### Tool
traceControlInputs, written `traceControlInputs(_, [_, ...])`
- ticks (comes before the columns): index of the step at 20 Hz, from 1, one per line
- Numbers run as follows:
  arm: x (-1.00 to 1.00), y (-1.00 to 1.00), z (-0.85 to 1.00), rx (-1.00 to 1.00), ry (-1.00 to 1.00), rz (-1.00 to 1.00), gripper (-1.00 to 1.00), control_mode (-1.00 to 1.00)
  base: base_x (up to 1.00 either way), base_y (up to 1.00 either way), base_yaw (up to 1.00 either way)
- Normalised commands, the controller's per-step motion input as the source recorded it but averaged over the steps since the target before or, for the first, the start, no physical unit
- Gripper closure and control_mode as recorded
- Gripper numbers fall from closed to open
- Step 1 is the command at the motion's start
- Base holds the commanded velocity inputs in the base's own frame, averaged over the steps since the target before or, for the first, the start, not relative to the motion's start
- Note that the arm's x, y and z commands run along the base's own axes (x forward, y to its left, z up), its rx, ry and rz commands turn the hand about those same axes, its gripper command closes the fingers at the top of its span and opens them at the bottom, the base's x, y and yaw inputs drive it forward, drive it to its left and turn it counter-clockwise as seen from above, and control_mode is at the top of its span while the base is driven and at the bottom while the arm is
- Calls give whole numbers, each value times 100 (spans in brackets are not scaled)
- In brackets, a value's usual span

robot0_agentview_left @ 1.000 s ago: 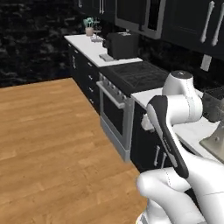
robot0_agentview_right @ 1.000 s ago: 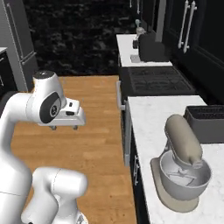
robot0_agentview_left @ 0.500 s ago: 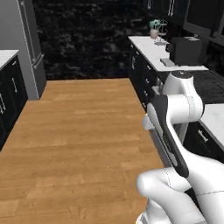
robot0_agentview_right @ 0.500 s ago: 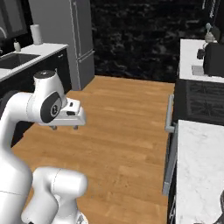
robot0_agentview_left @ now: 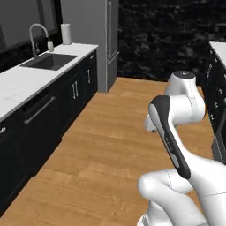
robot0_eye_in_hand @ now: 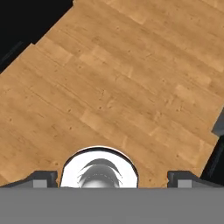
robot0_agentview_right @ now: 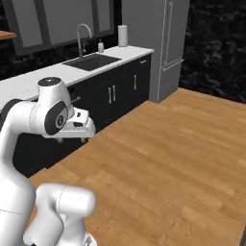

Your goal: Navigate to the shelves.

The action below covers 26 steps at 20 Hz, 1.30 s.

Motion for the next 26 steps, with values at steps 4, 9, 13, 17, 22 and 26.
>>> traceControlInputs(4, [0,0,0,0,0,0,-100,100,49,32,66])
traceControlInputs(9, [0,0,0,0,0,0,-100,100,79,28,62])
traceControlInputs(13, [0,0,0,0,0,0,-100,100,100,14,58])
traceControlInputs(17, [0,0,0,0,0,0,-100,100,100,0,52])
traceControlInputs(22, [0,0,0,0,0,0,-100,100,100,-8,46])
traceControlInputs(26, [0,0,0,0,0,0,-100,100,100,-28,41])
